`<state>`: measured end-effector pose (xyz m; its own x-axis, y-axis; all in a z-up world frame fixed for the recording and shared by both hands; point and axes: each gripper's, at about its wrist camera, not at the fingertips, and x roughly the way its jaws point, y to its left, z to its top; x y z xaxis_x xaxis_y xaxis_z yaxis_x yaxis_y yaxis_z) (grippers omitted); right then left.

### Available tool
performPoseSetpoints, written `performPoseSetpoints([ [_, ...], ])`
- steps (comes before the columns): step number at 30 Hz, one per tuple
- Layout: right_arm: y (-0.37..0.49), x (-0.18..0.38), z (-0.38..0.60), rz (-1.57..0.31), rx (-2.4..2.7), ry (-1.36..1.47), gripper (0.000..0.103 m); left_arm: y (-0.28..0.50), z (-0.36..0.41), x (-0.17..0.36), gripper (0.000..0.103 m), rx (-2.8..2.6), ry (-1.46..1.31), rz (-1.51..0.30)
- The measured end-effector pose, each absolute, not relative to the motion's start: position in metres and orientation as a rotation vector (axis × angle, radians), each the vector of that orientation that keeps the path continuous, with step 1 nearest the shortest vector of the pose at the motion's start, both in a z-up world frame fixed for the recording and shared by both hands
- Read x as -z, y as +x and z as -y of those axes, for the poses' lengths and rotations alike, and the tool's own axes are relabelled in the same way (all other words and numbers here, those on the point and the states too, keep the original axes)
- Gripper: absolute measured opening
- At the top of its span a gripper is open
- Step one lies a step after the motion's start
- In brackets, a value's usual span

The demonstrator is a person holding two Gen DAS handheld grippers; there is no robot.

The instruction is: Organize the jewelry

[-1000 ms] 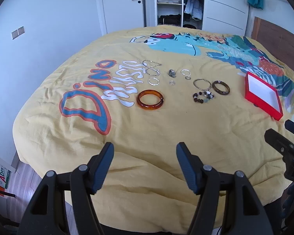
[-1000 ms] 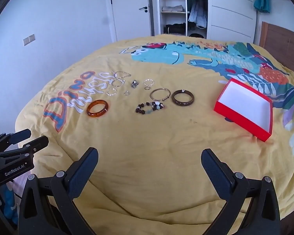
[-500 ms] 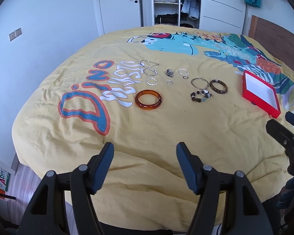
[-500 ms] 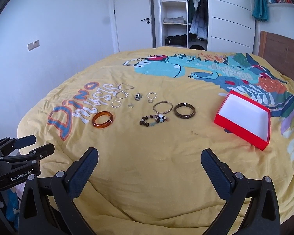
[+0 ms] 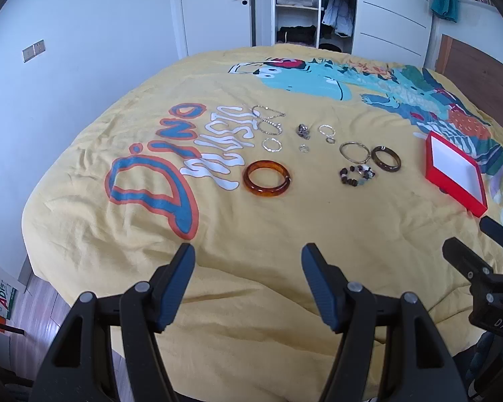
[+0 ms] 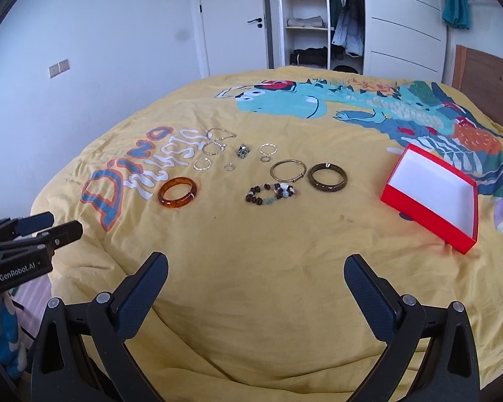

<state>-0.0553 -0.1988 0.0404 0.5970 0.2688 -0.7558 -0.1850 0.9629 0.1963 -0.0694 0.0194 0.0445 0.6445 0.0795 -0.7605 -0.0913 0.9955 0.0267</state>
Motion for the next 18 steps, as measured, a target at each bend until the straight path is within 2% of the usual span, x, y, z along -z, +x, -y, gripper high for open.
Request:
performPoseSetpoints([
  [18, -0.046, -0.023, 0.202, -0.944, -0.250, 0.115, 0.103, -0.050, -0.022, -0.027, 0.064, -0.097, -0.009, -0.910],
])
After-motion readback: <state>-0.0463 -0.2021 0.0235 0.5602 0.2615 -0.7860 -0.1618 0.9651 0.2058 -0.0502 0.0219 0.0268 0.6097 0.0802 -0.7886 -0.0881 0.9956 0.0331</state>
